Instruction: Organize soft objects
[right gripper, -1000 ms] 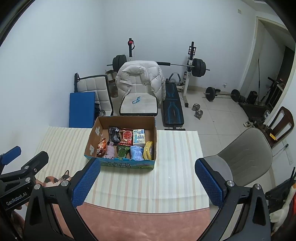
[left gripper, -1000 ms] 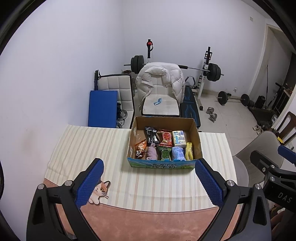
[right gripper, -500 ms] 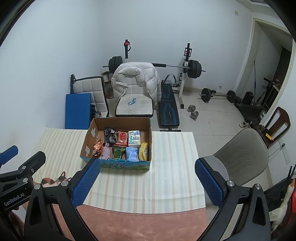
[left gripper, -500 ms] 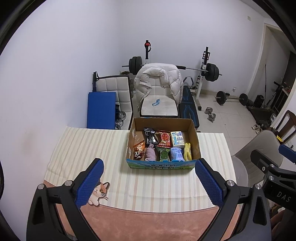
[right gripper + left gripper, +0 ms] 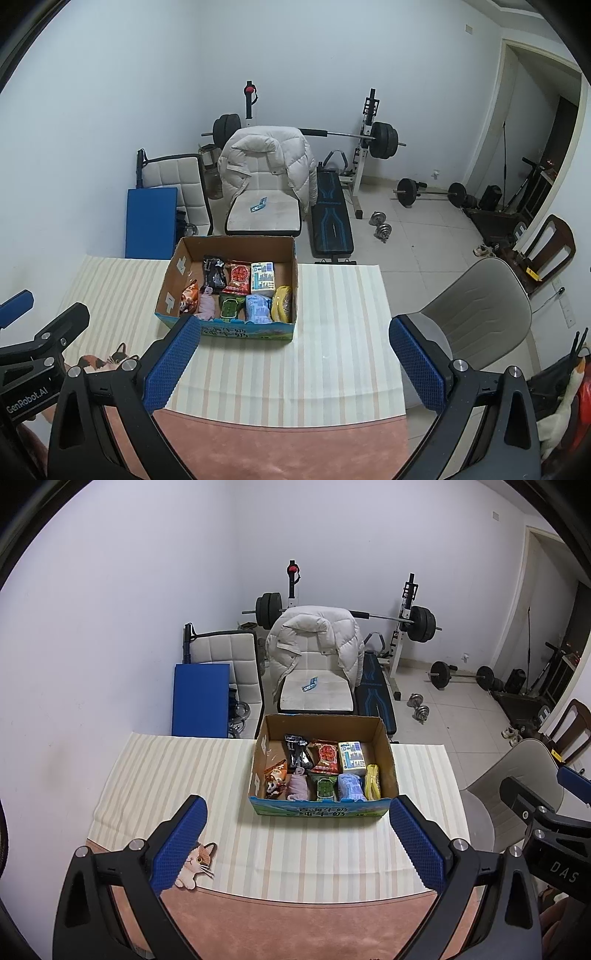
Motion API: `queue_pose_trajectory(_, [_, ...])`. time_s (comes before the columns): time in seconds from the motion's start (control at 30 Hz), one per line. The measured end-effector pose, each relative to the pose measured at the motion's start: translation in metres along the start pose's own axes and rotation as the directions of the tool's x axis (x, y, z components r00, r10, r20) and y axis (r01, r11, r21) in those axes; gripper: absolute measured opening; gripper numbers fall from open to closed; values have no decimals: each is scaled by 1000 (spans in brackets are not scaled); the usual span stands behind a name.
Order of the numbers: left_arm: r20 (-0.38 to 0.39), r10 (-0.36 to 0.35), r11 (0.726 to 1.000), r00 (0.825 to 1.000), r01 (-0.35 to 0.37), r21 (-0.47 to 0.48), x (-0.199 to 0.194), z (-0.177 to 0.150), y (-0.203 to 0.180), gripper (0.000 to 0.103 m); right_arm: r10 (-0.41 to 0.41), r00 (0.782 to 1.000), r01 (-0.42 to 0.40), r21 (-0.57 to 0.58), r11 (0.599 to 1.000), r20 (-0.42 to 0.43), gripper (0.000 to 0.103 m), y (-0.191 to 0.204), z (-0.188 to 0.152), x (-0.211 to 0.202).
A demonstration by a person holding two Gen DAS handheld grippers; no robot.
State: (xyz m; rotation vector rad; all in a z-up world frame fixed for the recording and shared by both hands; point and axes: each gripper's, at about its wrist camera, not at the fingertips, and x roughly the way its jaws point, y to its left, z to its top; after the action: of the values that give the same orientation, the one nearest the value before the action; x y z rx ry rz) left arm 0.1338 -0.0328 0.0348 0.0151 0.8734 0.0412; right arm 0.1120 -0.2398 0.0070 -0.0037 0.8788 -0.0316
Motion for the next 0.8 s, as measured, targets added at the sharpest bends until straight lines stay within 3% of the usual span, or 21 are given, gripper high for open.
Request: queue_pose_trajectory(0.8, [3, 13, 1000, 1000, -13, -6, 0, 2, 0, 101, 3, 1000, -3, -2, 1000, 8, 103, -4, 5, -4])
